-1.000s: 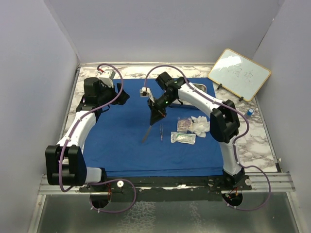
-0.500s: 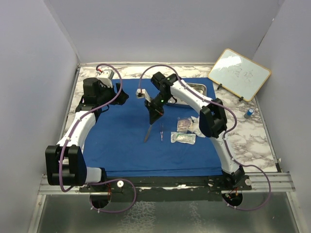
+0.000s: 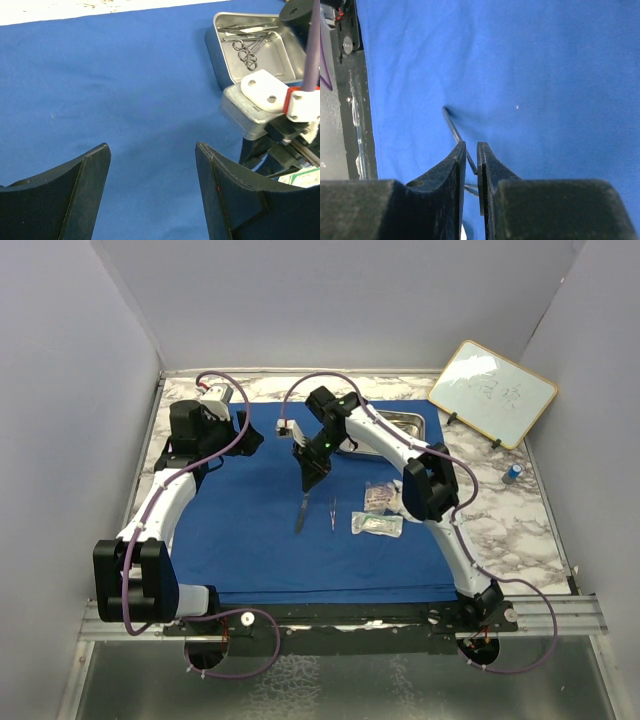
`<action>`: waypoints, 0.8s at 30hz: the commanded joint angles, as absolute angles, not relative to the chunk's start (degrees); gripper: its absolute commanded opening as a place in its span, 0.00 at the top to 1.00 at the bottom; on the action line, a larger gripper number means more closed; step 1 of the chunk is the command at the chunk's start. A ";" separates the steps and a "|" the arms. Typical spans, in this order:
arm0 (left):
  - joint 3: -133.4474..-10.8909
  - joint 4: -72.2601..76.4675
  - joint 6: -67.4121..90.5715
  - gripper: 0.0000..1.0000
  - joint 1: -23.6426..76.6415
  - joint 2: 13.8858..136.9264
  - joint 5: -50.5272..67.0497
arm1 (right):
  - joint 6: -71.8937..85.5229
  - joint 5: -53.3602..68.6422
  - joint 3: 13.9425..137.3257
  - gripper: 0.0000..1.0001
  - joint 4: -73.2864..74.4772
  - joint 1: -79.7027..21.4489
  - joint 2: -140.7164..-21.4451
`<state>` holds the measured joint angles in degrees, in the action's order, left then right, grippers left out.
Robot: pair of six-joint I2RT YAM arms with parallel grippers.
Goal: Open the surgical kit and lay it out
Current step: Place the medical item in the surgical kit.
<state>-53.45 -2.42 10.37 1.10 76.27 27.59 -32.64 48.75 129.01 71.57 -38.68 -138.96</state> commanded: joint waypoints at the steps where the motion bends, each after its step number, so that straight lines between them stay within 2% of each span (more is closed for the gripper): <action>1: -52.56 -1.67 10.66 0.28 0.62 75.37 28.41 | -29.47 47.82 131.73 0.84 68.10 -39.19 -141.03; 13: -52.57 -1.71 10.89 0.28 0.44 75.79 29.39 | -23.07 48.16 131.99 0.87 60.72 -39.15 -142.96; 24: -53.91 -2.85 11.12 0.29 0.33 76.40 30.82 | -19.50 52.89 132.86 0.99 56.62 -39.20 -144.41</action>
